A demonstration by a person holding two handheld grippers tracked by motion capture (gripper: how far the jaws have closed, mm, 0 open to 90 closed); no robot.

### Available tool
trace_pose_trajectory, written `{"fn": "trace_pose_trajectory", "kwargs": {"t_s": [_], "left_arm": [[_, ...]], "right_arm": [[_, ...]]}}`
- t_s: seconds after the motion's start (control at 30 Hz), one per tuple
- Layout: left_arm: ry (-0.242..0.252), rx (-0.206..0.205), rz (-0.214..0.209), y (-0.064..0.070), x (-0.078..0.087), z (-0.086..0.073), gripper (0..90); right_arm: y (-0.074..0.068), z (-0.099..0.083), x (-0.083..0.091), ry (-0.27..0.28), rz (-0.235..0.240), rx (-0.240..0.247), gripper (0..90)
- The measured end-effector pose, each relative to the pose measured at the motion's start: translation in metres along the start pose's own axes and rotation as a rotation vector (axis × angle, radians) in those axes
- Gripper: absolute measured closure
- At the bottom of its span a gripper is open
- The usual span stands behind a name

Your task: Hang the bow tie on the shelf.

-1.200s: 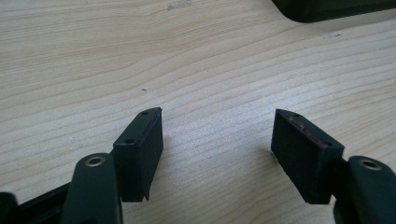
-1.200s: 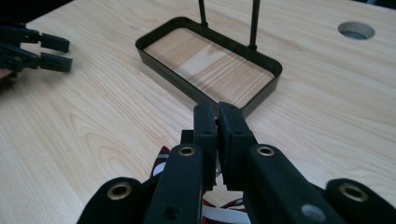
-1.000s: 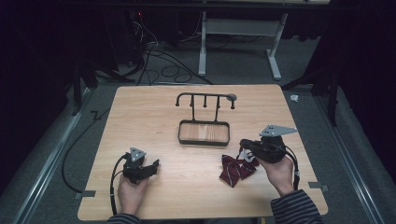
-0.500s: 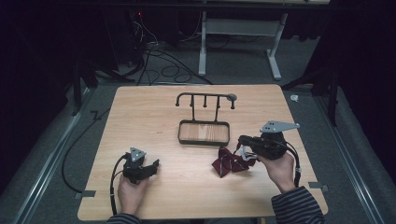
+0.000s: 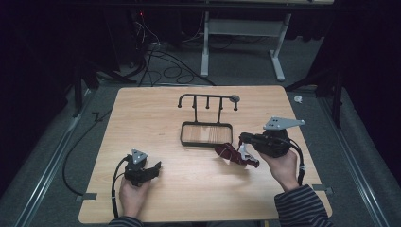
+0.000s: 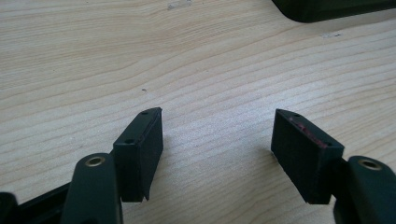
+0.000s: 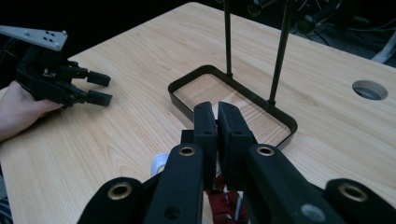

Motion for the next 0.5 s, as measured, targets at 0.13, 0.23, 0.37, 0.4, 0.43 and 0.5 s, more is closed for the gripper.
{"fn": "trace_pose_trajectory", "kwargs": {"t_s": [0.13,0.23,0.37,0.4,0.43,0.5], "left_arm": [[0.000,0.001,0.000,0.000,0.000,0.000,34.6],[0.000,0.000,0.000,0.000,0.000,0.000,34.6],[0.001,0.001,0.000,0.000,0.000,0.000,34.6],[0.000,0.001,0.000,0.000,0.000,0.000,34.6],[0.001,0.001,0.000,0.000,0.000,0.000,34.6],[0.000,0.001,0.000,0.000,0.000,0.000,34.6]], "right_arm": [[-0.001,0.005,0.003,0.009,0.006,0.007,88.4],[-0.001,0.009,0.004,0.017,0.011,0.015,88.4],[-0.002,0.013,0.005,0.021,0.019,0.019,88.4],[-0.002,0.014,0.005,0.021,0.020,0.023,88.4],[-0.003,0.015,0.005,0.023,0.022,0.023,88.4],[-0.003,0.017,0.005,0.022,0.024,0.029,88.4]]}}
Point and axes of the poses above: each handheld gripper's, and its own axes: x roughly backward along the jaws, z roughly out of its top, y roughly to its right, the point moved 7 cm from there along -x, roughly forward along the jaws, and after that the axes turned 13 degrees about -y, right-handed, at the moved point
